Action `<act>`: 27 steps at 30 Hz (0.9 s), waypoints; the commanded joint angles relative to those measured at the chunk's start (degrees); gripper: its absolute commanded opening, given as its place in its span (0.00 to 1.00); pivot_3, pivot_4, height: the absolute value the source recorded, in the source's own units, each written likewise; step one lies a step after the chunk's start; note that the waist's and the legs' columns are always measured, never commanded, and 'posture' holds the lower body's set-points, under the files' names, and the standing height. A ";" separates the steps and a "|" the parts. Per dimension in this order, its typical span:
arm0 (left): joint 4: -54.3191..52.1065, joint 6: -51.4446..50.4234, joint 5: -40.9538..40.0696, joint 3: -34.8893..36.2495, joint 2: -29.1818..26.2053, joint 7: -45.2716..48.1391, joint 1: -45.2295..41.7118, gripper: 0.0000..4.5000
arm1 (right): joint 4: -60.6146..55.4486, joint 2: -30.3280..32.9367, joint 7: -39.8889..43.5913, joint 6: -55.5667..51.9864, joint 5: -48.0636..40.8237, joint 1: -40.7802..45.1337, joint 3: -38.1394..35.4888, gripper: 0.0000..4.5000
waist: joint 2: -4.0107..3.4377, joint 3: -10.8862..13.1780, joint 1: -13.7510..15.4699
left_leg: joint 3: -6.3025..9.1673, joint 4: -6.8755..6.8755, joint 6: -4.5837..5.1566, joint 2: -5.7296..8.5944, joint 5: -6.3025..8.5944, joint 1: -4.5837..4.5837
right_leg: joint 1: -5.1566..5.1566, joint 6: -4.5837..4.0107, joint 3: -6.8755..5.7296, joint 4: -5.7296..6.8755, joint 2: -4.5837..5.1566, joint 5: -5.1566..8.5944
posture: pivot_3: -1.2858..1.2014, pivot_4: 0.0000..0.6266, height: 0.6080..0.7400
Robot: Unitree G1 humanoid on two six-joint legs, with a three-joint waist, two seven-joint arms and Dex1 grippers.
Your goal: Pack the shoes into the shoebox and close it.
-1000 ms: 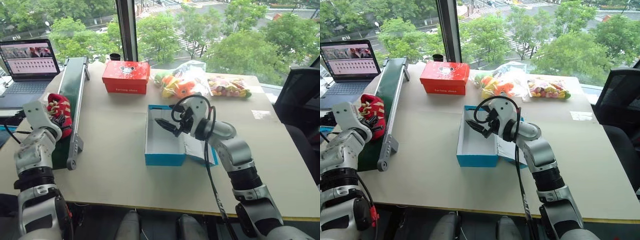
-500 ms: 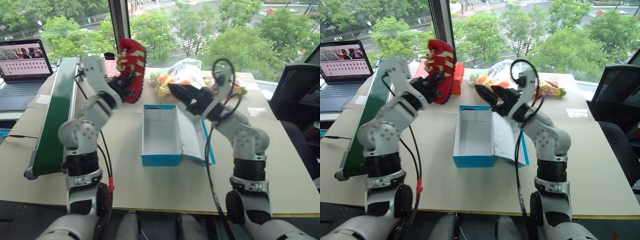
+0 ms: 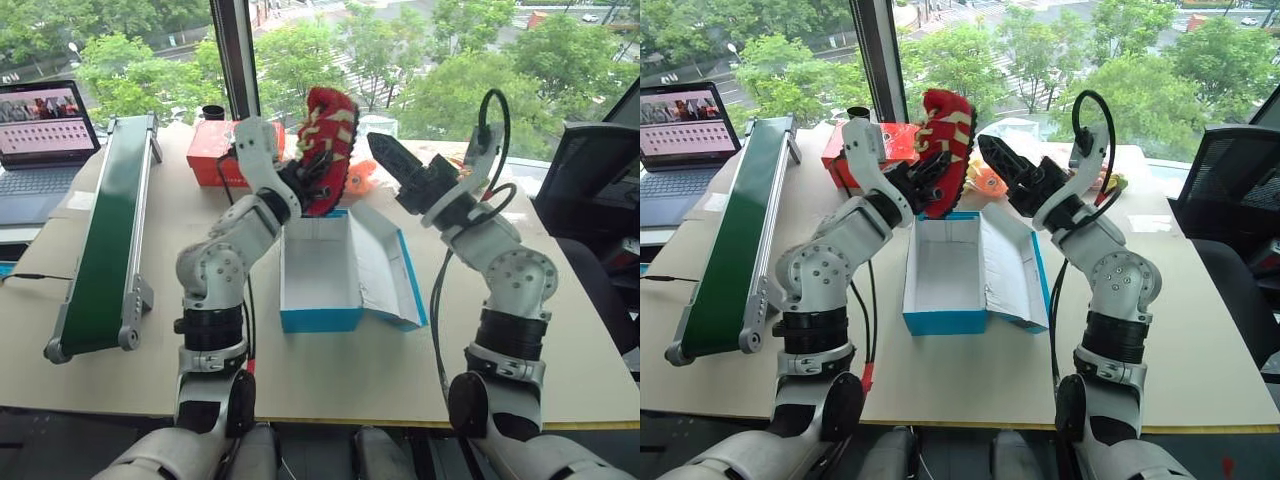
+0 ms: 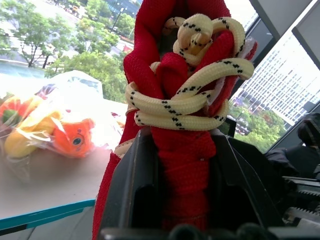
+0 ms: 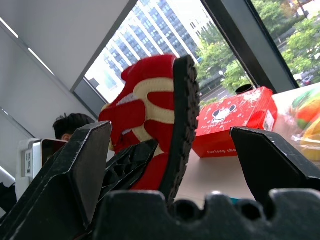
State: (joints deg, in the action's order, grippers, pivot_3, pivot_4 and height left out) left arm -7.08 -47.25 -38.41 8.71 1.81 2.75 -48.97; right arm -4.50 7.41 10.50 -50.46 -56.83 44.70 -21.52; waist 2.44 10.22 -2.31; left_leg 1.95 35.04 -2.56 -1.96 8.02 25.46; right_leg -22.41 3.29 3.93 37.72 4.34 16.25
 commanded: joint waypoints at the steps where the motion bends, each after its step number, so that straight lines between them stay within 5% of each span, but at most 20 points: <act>1: -4.80 -1.07 -1.48 -2.43 1.20 0.23 -0.84 0.22 | -3.28 0.17 -0.85 -0.13 -2.91 0.65 0.41 1.00 | -0.01 0.00 -0.03 | 0.00 0.00 0.00 0.00 0.00 0.00 | 0.00 0.00 0.00 -0.01 0.00 0.00 | 0.52 0.24 0.99; 3: -5.36 -1.49 -1.73 -2.29 1.42 -0.04 -0.59 0.22 | -3.31 0.41 -1.19 0.04 -3.06 0.63 0.78 1.00 | -0.01 0.01 -0.05 | 0.00 -0.01 0.00 0.00 0.00 0.01 | 0.00 0.00 0.00 -0.03 0.00 0.00 | 0.52 0.24 0.99; 6: -6.05 -1.96 -1.98 -2.13 1.75 -0.42 -0.54 0.21 | -3.11 0.29 -1.79 0.45 -3.34 0.60 0.97 0.84 | -0.02 0.01 -0.11 | 0.00 -0.01 0.00 -0.01 0.00 0.01 | 0.00 0.00 0.00 -0.05 -0.01 0.00 | 0.52 0.24 0.99; 15: -6.55 -2.43 -2.70 -1.78 1.69 -1.33 -0.47 0.21 | -1.67 -0.84 -3.43 2.34 -4.95 1.72 0.35 0.20 | -0.02 0.01 -0.02 | 0.00 -0.01 0.01 -0.01 0.00 0.03 | 0.00 0.00 0.00 -0.08 -0.01 0.00 | 0.52 0.24 0.99; 18: -6.32 -2.14 -3.68 -0.71 2.34 -1.78 -0.17 0.38 | -1.21 -0.87 -3.31 2.76 -4.78 2.08 0.48 0.11 | -0.02 0.01 0.02 | 0.00 -0.01 0.01 0.00 0.00 0.03 | 0.00 0.00 0.00 -0.08 -0.01 0.00 | 0.52 0.24 0.99; 22: -7.18 -2.67 -4.40 0.00 -0.60 0.57 0.32 0.74 | -0.98 0.05 -3.15 3.18 -3.10 2.30 1.25 0.09 | -0.03 0.01 -0.01 | 0.00 -0.01 0.01 -0.01 0.00 0.03 | 0.00 0.00 0.00 -0.09 -0.01 0.00 | 0.52 0.24 0.99; 25: -7.77 -4.13 -2.51 2.77 -11.64 4.16 2.63 0.97 | -1.18 2.94 -5.74 1.98 1.00 4.04 3.42 0.09 | -0.15 0.06 -0.57 | -0.01 -0.03 0.01 -0.01 0.00 0.02 | -0.03 0.00 0.01 -0.08 -0.02 0.00 | 0.52 0.24 0.99; 27: -7.94 -5.61 -2.47 3.80 -17.78 6.37 4.31 0.99 | -1.28 3.89 -7.39 0.94 2.47 5.23 4.89 0.09 | -0.25 0.12 -0.87 | -0.04 -0.07 0.01 -0.03 -0.01 -0.01 | -0.13 0.00 0.10 0.01 -0.07 0.00 | 0.52 0.24 0.99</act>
State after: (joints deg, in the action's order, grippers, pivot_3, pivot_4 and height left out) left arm -12.65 -51.64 -40.91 10.47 -12.57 6.65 -45.38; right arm -3.92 10.60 4.39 -49.07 -55.44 47.31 -17.51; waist 2.19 10.33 -3.19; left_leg 1.92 34.95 -2.54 -2.00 8.01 25.45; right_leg -22.59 3.28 4.03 37.78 4.26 16.26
